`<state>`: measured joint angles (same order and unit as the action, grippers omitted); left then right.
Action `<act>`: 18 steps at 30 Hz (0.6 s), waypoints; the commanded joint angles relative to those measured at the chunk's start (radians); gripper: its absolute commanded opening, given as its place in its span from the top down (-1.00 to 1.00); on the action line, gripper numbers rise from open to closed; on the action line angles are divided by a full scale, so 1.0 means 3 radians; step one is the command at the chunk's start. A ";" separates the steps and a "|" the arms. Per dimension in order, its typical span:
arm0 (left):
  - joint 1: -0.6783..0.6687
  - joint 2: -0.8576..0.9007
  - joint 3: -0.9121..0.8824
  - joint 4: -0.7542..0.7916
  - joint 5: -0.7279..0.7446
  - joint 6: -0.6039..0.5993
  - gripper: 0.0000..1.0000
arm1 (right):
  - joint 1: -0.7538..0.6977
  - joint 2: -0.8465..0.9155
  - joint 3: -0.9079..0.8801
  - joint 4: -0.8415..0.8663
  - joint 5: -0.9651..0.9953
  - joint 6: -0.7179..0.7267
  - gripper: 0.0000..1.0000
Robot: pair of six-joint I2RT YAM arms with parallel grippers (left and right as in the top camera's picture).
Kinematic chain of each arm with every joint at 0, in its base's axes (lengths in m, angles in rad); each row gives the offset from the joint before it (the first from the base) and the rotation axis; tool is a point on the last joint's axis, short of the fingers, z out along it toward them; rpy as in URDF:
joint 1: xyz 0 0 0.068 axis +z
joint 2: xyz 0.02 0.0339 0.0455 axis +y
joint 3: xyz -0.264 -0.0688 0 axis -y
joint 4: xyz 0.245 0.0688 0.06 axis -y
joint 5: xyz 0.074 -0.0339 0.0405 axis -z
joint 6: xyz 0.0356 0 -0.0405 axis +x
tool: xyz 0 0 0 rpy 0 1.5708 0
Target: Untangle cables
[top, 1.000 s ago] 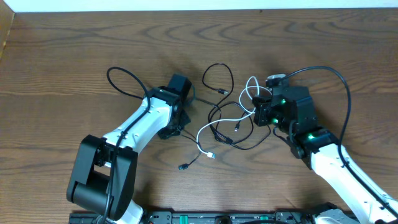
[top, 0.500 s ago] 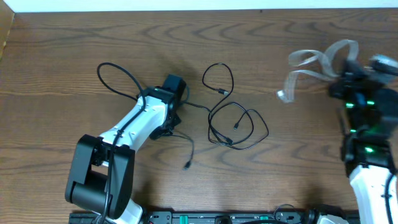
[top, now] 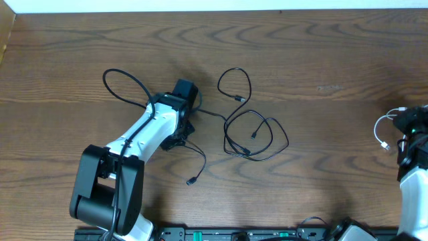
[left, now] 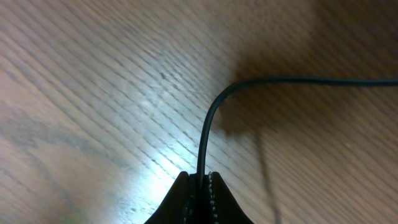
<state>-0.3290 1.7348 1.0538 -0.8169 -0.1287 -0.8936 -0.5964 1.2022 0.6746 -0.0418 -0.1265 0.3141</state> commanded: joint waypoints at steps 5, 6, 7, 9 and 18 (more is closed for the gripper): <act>0.0008 0.0013 -0.0019 0.0001 0.0144 -0.0008 0.85 | -0.0037 0.0248 0.0045 0.0005 -0.0415 -0.0355 -0.10; 0.0008 0.0013 -0.0019 0.0027 0.0146 -0.0006 0.85 | -0.0036 0.0248 0.0045 0.0031 -0.0785 -0.0354 -0.25; 0.0008 0.0013 -0.0019 0.0051 0.0173 0.0008 0.85 | -0.0034 0.0248 0.0045 0.0062 -0.1013 -0.0354 -0.27; 0.0008 0.0013 -0.0019 0.0151 0.0317 0.0139 0.85 | -0.0020 0.0248 0.0045 0.0104 -0.1456 -0.0354 -0.26; 0.0008 -0.0089 0.0029 0.0472 0.0753 0.1015 0.85 | 0.0473 0.0248 0.0045 0.0027 -0.1944 -0.0392 -0.17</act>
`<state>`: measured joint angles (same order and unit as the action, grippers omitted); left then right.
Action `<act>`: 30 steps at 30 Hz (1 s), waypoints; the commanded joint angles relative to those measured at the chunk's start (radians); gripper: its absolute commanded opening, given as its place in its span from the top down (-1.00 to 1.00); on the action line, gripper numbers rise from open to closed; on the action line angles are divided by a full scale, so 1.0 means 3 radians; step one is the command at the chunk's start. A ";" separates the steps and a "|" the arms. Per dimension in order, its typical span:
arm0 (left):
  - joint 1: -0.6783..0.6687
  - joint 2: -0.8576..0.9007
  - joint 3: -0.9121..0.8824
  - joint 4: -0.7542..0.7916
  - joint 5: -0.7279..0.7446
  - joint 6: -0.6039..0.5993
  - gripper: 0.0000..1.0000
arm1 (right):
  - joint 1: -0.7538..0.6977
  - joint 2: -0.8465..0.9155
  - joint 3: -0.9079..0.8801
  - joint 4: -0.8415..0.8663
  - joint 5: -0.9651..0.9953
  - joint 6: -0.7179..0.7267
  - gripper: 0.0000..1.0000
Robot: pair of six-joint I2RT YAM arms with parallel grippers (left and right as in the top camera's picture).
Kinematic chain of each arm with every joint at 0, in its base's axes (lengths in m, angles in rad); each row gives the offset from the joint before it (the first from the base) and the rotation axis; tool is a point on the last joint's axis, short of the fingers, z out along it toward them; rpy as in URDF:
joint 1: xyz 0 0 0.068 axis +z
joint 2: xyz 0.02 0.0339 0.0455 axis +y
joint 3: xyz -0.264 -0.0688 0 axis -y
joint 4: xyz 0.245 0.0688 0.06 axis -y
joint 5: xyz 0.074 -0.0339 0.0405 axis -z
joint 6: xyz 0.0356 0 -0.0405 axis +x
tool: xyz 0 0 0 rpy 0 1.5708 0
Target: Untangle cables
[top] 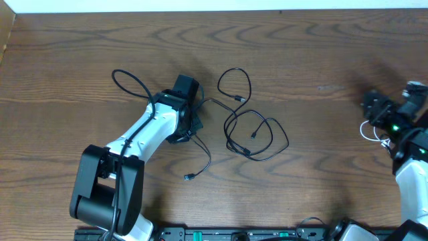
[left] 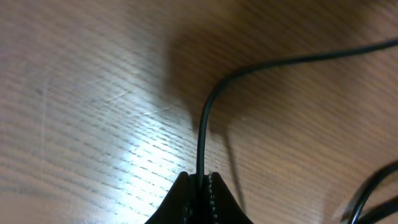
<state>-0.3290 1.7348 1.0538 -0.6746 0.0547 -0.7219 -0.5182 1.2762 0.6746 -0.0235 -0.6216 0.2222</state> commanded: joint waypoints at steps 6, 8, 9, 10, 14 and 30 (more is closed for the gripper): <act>0.0008 -0.0554 0.0042 0.0067 0.0142 0.0631 0.85 | 0.0725 0.0010 0.0045 -0.0112 -0.0295 -0.0150 -0.18; 0.0008 -0.0769 0.0042 0.0104 0.0142 0.0651 0.85 | 0.0928 0.0010 0.0045 -0.0137 -0.0295 -0.0240 -0.20; 0.0008 -0.0870 0.0042 0.0116 0.0144 0.0651 0.85 | 0.1021 0.0010 0.0045 -0.0153 -0.0295 -0.0285 -0.22; 0.0008 -0.0989 0.0042 0.0125 0.0144 0.0651 0.85 | 0.1139 0.0011 0.0045 -0.0164 -0.0294 -0.0336 -0.22; 0.0008 -0.1448 0.0042 0.0165 0.0312 0.0743 0.85 | 0.1553 0.0017 0.0045 -0.0168 -0.0292 -0.0490 -0.27; 0.0008 -0.2506 0.0042 0.0280 0.1517 0.1161 0.85 | 0.2776 0.0050 0.0045 -0.0093 0.0202 -0.0688 -0.57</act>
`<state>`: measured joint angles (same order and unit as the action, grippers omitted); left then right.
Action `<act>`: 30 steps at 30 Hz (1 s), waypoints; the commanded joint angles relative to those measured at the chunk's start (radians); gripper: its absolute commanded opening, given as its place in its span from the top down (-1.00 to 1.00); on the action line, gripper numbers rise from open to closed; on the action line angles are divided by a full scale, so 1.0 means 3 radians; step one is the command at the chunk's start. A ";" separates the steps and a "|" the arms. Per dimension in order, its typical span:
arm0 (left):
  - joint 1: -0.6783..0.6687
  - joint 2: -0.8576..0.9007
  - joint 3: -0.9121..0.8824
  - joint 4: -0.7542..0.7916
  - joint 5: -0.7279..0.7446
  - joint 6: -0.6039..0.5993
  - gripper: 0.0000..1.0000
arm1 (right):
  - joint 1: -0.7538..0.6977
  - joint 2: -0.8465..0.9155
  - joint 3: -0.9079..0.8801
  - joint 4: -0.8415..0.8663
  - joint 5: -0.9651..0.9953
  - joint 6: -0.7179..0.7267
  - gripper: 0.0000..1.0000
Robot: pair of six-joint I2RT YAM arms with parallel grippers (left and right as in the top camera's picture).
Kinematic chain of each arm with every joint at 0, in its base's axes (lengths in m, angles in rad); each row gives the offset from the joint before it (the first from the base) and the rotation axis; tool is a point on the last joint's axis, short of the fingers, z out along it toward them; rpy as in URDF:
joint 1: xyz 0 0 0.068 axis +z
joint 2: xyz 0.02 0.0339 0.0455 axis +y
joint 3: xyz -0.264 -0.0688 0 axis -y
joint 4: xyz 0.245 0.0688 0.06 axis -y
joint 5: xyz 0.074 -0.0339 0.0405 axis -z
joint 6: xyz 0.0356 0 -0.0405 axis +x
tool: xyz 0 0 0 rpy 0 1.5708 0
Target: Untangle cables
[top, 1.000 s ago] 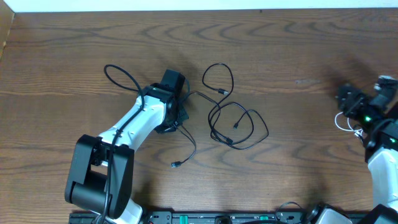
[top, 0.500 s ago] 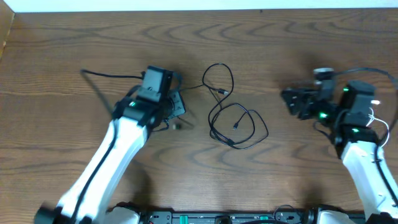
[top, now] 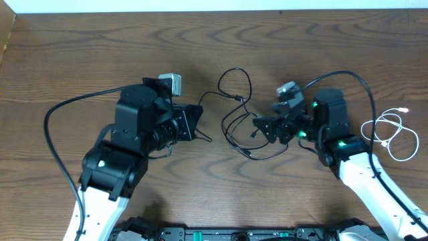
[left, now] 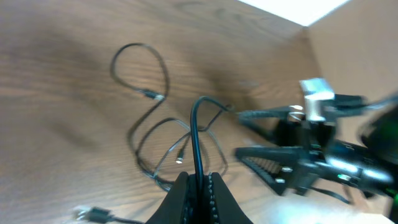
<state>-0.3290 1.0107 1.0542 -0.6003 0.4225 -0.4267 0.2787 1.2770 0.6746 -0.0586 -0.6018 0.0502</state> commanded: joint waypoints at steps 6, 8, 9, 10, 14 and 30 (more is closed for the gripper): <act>0.0008 -0.0215 0.0041 0.0210 0.0738 0.0177 0.85 | 0.0331 0.0205 0.0045 0.0258 0.0319 -0.0112 -0.53; 0.0008 -0.0221 0.0041 0.0243 0.0781 0.0177 0.85 | 0.0364 0.0263 0.0045 0.0361 0.0328 -0.0112 -0.34; 0.0008 -0.0221 0.0041 0.0239 0.0774 0.0179 0.85 | 0.0371 0.0291 0.0045 0.0417 0.0328 -0.0109 -0.12; 0.0008 -0.0216 0.0041 0.0237 0.0776 0.0188 0.85 | 0.0373 0.0314 0.0045 0.0455 0.0328 -0.0109 0.06; 0.0008 -0.0207 0.0041 0.0221 0.0774 0.0189 0.85 | 0.0374 0.0341 0.0045 0.0604 0.0328 -0.0089 0.86; 0.0008 0.0387 0.0033 -0.0182 0.0183 0.0225 -0.09 | -0.0017 0.0034 0.0163 0.2374 0.0331 0.1165 0.98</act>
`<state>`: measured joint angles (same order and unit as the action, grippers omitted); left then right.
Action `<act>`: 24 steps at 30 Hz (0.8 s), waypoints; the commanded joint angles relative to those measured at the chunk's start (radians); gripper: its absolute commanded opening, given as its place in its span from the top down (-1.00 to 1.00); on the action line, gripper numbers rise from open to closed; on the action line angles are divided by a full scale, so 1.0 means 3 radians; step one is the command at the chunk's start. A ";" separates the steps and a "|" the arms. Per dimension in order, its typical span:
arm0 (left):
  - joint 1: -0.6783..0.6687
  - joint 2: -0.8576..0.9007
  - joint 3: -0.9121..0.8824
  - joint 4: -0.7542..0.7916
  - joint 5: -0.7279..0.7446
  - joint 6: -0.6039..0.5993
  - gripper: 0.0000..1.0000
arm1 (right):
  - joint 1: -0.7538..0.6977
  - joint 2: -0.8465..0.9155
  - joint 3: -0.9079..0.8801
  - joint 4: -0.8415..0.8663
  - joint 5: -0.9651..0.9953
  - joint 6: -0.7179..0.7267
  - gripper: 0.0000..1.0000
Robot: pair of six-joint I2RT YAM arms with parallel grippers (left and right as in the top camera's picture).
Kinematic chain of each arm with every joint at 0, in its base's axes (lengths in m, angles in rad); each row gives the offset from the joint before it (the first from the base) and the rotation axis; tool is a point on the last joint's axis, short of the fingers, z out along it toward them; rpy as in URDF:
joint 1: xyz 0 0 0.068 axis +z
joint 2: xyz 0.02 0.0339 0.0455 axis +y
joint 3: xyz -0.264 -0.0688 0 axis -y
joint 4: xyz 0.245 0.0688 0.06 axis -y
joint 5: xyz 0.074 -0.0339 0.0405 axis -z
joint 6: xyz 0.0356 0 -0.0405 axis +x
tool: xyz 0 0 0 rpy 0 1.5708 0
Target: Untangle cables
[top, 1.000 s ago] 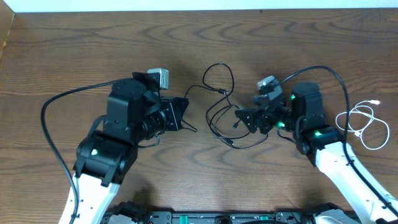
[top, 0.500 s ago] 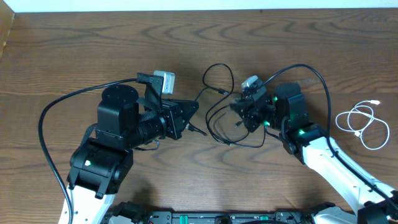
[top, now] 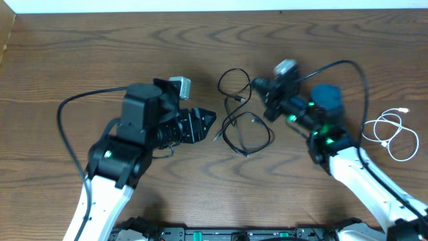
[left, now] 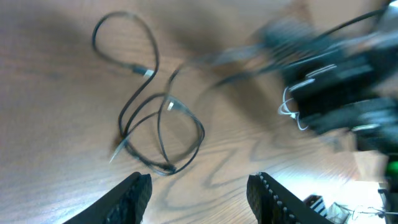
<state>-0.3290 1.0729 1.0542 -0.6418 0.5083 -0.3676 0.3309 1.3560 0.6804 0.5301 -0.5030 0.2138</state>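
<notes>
A black cable (top: 244, 130) lies tangled in loops at mid-table, with one small loop (top: 234, 84) farther back. My left gripper (top: 210, 124) hovers just left of the tangle, open and holding nothing. In the left wrist view its fingers (left: 134, 199) stand wide apart above the same cable (left: 158, 127). My right gripper (top: 263, 94) is at the tangle's back right. Blurred black strands rise from the tangle to the right gripper (left: 277, 40), so it looks shut on the cable. A loose plug end (top: 217, 136) rests on the wood.
A coiled white cable (top: 391, 134) lies apart at the far right, also seen as white cable (left: 289, 109) in the left wrist view. The wooden table (top: 80, 60) runs back to a white wall. A black rail with connectors lines the front edge (top: 241, 234).
My left gripper has let go of the black cable and stands open; the freed end lies on the table. My right gripper has moved from the tangle's right side to its back, and the right-hand loop has shrunk.
First my left gripper was low on the table, shut on the black cable left of the tangle, with the right arm far right by the white cable. Later the left held the cable raised and the right gripper stood open beside the tangle. Now the left is open.
</notes>
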 commanded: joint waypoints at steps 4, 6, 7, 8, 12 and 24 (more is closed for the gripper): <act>0.0008 0.0443 0.0033 -0.0042 -0.0103 0.0028 -0.09 | -0.0525 -0.0434 0.0205 0.1148 0.0027 0.1166 0.98; 0.0008 0.0532 0.0033 -0.0043 -0.0102 0.0028 -0.08 | -0.0712 -0.0539 0.0205 0.1264 0.0131 0.1307 0.98; 0.0008 0.0577 0.0033 -0.0043 -0.0102 0.0028 -0.06 | -0.0801 -0.0589 0.0205 0.1242 0.0195 0.1320 0.98; 0.0008 0.0659 0.0033 -0.0042 -0.0103 0.0028 -0.04 | -0.1057 -0.0712 0.0205 0.0989 0.0394 0.1316 0.98; 0.0008 0.0744 0.0033 -0.0041 -0.0104 0.0028 -0.04 | -0.1445 -0.0771 0.0205 0.0206 0.0799 0.1226 0.98; 0.0008 0.0829 0.0033 -0.0042 -0.0103 0.0028 -0.01 | -0.2445 -0.0568 0.0453 -0.1738 0.1375 -0.0046 0.98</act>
<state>-0.3290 1.3159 1.0542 -0.6529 0.4870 -0.3679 -0.3302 1.1816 0.7429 0.0616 -0.1925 0.3225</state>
